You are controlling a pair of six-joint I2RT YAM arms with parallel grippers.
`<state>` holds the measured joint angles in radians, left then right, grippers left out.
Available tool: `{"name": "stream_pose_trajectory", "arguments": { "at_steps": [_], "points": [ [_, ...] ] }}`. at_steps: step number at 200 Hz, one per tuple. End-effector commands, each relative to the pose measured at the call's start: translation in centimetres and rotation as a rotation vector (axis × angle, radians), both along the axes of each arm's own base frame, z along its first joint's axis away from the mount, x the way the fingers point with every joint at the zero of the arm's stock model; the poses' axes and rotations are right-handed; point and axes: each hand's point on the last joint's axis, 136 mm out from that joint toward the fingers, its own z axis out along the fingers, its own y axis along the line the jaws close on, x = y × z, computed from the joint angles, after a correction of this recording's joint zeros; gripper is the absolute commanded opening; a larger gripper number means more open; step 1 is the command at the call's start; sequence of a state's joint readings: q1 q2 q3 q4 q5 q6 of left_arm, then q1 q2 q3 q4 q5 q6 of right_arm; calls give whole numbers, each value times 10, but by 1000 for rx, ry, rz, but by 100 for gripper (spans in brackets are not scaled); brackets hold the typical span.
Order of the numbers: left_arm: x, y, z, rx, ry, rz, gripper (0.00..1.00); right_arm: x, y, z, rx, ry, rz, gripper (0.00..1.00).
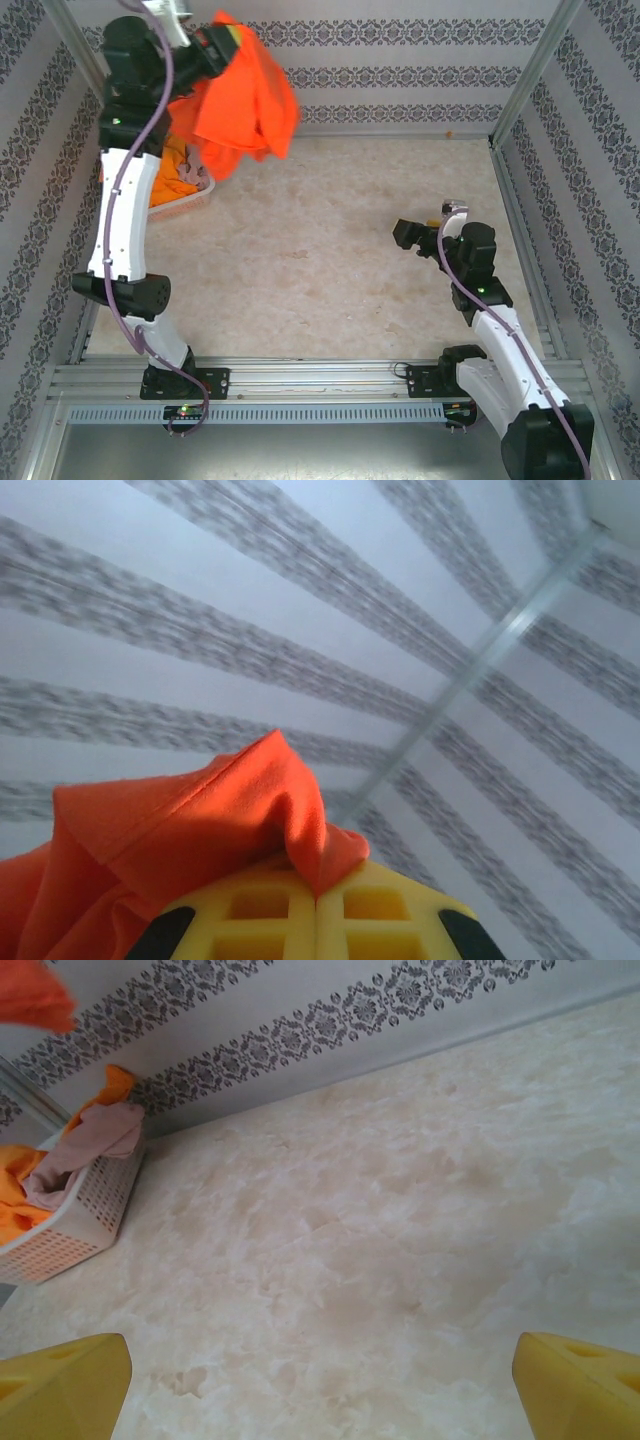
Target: Fold and stack the shorts
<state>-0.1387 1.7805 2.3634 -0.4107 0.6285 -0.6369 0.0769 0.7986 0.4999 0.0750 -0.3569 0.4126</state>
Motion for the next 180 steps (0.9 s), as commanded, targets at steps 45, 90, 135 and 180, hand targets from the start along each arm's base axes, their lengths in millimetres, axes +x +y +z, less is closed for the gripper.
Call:
{"name": "stream_pose_trajectory", "arguments": {
  "at_steps": [45,90,135,180],
  "points": [
    [-15,-118,-67,56,59,-419,4,-24,-7,69,-69,-159,-19,98],
    [35,-79,-209,403,168,-135,75,-33,-6,59,-77,-74,-7,98],
    [-21,-78,-244,334,129,-156,93,-24,-12,5,-67,159,-51,98],
    [-115,-121,-322,440,192,-318,92,-14,-16,-33,-10,319,-88,98]
  ]
}}
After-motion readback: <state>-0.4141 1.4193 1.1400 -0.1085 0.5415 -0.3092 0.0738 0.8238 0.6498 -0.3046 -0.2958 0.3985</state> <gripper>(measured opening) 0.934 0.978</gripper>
